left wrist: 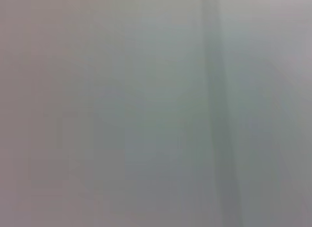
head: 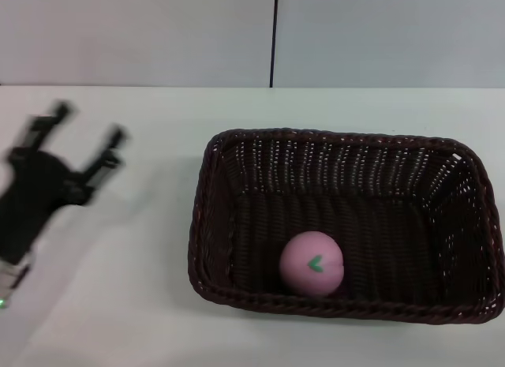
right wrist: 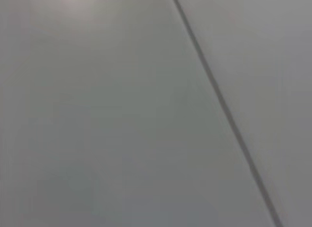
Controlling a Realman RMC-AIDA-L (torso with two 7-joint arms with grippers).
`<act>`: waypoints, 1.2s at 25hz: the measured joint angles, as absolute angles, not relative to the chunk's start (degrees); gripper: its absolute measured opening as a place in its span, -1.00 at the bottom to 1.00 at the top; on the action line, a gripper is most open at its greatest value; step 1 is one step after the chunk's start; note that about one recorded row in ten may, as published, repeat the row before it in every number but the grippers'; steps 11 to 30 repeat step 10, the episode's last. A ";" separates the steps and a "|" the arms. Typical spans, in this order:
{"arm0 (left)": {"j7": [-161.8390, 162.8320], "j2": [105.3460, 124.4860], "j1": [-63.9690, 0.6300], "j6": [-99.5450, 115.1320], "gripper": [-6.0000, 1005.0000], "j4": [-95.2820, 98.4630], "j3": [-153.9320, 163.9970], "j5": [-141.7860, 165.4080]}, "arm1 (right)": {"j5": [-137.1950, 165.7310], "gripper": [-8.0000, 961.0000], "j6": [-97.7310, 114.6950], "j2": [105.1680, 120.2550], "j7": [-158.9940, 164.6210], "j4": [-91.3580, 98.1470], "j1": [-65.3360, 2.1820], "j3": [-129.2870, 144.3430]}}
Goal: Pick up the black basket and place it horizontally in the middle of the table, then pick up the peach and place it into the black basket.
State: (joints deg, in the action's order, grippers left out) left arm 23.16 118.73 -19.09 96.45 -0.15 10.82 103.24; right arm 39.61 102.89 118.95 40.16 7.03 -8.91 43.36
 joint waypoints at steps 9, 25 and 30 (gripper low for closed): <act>9.75 118.58 -8.72 93.99 0.67 -7.33 -14.60 102.78 | 39.54 0.16 103.96 119.31 34.27 -1.82 -9.54 33.45; 9.69 118.54 -8.31 94.34 0.67 -7.17 -15.25 102.78 | 39.54 0.16 104.14 119.37 33.52 -2.35 -9.59 33.22; 9.69 118.54 -8.31 94.34 0.67 -7.17 -15.25 102.78 | 39.54 0.16 104.14 119.37 33.52 -2.35 -9.59 33.22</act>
